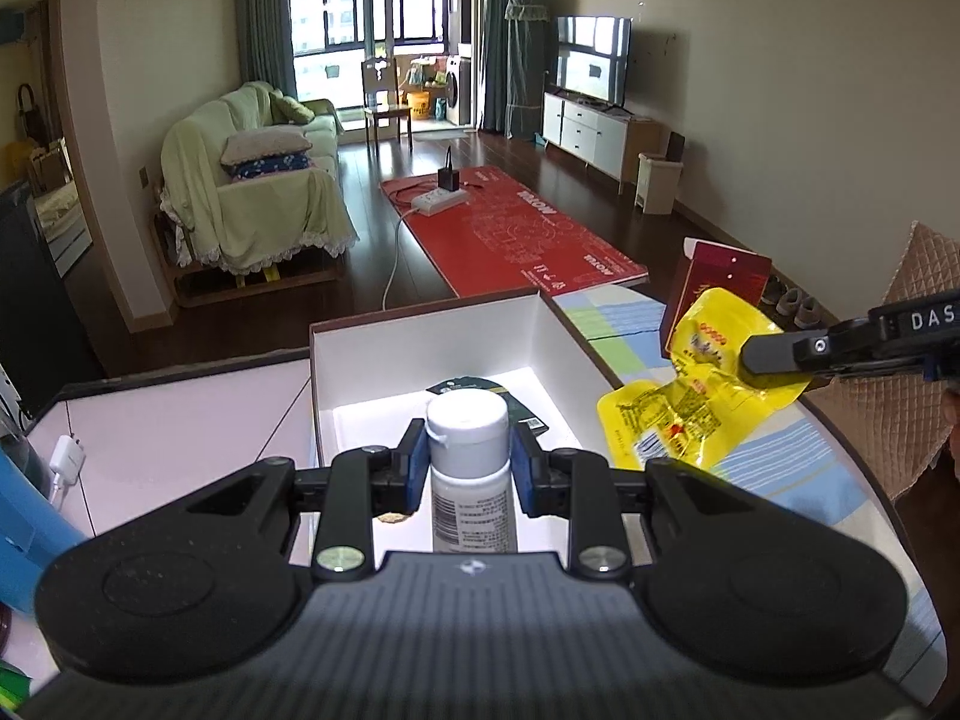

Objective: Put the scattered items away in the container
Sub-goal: 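Carry the yellow packet and the white bottle over the box with both tools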

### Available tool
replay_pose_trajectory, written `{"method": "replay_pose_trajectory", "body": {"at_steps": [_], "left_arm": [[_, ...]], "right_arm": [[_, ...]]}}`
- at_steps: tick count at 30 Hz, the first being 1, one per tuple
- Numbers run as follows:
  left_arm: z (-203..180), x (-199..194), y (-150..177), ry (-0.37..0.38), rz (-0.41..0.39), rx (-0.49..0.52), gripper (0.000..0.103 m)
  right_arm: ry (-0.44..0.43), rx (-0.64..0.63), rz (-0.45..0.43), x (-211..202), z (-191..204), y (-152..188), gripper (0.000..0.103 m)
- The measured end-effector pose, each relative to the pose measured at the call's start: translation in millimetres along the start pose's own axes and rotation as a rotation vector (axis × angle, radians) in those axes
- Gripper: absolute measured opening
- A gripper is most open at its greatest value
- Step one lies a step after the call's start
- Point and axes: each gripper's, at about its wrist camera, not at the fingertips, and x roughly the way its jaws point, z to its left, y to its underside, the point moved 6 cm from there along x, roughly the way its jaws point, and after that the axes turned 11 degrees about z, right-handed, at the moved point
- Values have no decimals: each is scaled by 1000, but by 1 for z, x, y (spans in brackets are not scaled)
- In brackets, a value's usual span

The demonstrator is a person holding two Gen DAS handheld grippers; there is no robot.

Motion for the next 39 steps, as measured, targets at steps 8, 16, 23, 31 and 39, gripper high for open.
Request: {"method": "replay_pose_trajectory", "body": {"at_steps": [8,16,23,31,39], "left_arm": [[9,35,-4,10,51,-17,24],[17,70,-5,27,109,-36,24],[28,97,-3,33,149,-60,24],[41,123,-7,33,183,-80,24],[48,140,-8,29,201,-90,24]], "right_arm": [[22,24,48,33,-18,-9,0],[52,36,91,67,-38,-20,0],[54,60,135,103,-55,-32,0],[47,60,192,140,-70,-43,0],[12,55,174,165,-75,-55,1]]}}
